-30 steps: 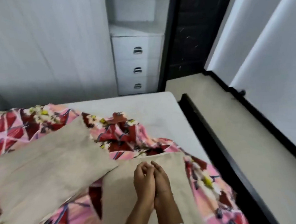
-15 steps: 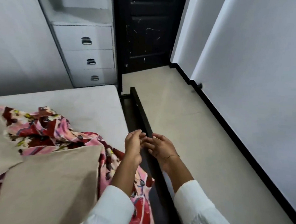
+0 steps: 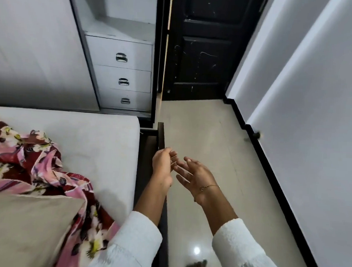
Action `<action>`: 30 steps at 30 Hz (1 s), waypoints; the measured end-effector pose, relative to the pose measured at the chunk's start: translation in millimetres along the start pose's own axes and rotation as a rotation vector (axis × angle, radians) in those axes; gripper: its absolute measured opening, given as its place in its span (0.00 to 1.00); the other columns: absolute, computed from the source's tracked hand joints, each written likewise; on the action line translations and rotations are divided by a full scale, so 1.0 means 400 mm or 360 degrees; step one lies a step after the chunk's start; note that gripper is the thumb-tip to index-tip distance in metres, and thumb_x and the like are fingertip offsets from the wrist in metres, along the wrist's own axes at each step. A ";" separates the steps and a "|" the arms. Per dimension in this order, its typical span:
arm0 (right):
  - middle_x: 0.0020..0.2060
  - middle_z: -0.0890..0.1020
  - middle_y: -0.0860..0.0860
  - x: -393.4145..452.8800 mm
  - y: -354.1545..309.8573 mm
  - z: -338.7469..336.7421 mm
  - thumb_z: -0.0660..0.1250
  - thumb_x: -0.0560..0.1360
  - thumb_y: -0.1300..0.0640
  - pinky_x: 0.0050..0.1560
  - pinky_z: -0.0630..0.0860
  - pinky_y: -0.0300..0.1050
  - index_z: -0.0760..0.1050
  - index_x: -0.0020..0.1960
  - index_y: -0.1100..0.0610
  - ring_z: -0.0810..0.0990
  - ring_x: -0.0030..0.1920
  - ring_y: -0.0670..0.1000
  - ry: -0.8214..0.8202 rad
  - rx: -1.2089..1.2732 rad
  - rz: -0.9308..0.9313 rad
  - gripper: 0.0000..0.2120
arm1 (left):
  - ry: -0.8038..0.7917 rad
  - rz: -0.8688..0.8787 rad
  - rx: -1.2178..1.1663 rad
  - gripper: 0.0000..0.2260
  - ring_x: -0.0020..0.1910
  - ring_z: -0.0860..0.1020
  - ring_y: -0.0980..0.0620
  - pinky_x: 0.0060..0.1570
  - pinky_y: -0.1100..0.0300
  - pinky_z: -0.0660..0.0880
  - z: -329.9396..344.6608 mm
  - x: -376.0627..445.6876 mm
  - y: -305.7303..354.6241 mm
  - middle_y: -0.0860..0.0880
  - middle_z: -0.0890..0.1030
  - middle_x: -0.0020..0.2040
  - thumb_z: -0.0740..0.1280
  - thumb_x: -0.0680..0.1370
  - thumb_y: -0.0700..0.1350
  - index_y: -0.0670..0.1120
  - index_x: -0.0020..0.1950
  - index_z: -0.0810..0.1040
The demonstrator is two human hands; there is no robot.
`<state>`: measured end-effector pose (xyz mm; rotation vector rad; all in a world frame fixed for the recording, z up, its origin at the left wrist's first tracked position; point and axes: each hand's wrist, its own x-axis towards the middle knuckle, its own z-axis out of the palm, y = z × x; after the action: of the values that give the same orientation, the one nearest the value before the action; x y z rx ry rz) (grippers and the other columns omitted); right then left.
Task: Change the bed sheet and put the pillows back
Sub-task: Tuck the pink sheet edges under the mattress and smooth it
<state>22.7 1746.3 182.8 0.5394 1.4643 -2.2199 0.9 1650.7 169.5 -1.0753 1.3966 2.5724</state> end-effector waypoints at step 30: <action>0.26 0.82 0.47 1.178 -0.562 0.653 0.52 0.81 0.51 0.36 0.75 0.40 0.72 0.43 0.55 0.82 0.27 0.44 -0.1510 -0.0933 0.0926 0.14 | 0.1529 0.0726 -0.1536 0.04 0.38 0.76 0.53 0.38 0.63 0.72 0.350 0.827 0.547 0.48 0.78 0.41 0.59 0.80 0.42 0.45 0.49 0.72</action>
<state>-515.4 1520.6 198.2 -0.2529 1.1206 -1.1922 -401.0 1528.3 188.4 -2.6264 0.2438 3.2931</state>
